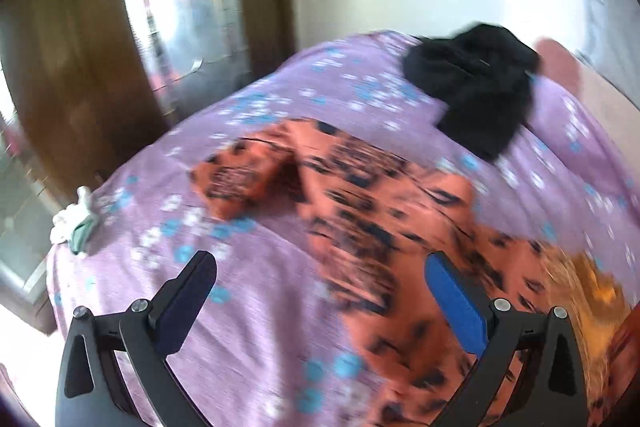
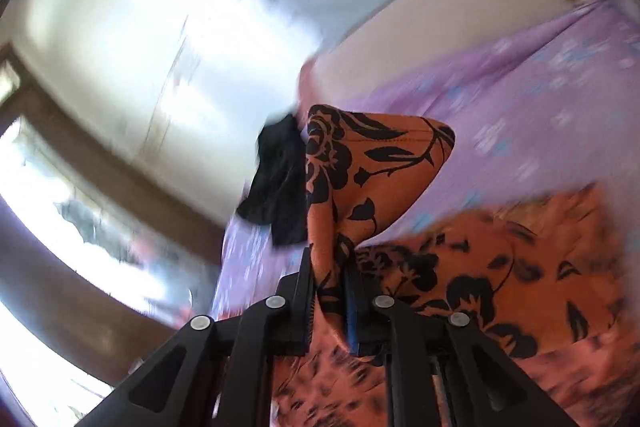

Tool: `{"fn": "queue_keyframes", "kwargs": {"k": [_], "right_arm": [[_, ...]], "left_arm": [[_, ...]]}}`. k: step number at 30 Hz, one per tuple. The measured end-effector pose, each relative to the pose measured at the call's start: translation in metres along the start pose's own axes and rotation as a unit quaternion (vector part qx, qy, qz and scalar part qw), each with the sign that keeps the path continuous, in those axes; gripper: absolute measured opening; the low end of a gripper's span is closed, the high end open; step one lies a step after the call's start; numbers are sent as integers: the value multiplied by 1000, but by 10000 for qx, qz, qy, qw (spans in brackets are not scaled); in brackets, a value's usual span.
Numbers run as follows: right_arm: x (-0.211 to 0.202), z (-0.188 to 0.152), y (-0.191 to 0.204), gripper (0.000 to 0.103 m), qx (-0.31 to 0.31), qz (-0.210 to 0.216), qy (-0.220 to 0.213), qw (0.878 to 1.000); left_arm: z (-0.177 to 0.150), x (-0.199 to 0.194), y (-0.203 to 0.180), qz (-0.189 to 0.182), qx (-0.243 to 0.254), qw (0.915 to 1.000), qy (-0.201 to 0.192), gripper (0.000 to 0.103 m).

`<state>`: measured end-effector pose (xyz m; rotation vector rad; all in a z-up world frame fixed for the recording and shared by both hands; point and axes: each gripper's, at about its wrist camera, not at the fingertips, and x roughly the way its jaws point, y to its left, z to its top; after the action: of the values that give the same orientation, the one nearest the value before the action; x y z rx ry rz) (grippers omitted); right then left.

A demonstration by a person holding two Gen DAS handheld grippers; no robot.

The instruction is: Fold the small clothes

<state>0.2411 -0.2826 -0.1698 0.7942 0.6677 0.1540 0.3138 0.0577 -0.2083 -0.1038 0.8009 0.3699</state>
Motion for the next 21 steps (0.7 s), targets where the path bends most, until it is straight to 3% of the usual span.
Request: {"fn": "queue_keyframes", "kwargs": {"k": [1, 3, 4, 7, 9, 13, 16, 19, 21], "right_arm": [[20, -17, 13, 27, -79, 35, 313, 9995], [48, -41, 26, 57, -171, 135, 846, 9962], [55, -54, 29, 68, -204, 363, 931, 9948], [62, -68, 25, 77, -455, 582, 854, 9936], [65, -70, 22, 78, -588, 463, 775, 9942], [66, -76, 14, 76, -875, -265, 658, 9936], [82, -86, 1, 57, -865, -378, 956, 9909], [121, -103, -8, 51, -1279, -1171, 1505, 9733], [122, -109, -8, 50, -1432, -1259, 1389, 9718]], "left_arm": [[4, 2, 11, 103, -100, 9999, -20, 103], [11, 7, 29, 261, -264, 9993, -29, 103], [14, 10, 34, 286, -355, 9990, 4, 103], [17, 21, 53, 332, -580, 9976, 153, 103], [16, 26, 58, 353, -644, 9969, 267, 103], [13, 41, 72, 505, -809, 9933, 660, 103], [10, 49, 81, 562, -1015, 9896, 846, 103], [8, 52, 87, 649, -1020, 9885, 913, 103], [9, 56, 91, 605, -1006, 9883, 976, 103]]}}
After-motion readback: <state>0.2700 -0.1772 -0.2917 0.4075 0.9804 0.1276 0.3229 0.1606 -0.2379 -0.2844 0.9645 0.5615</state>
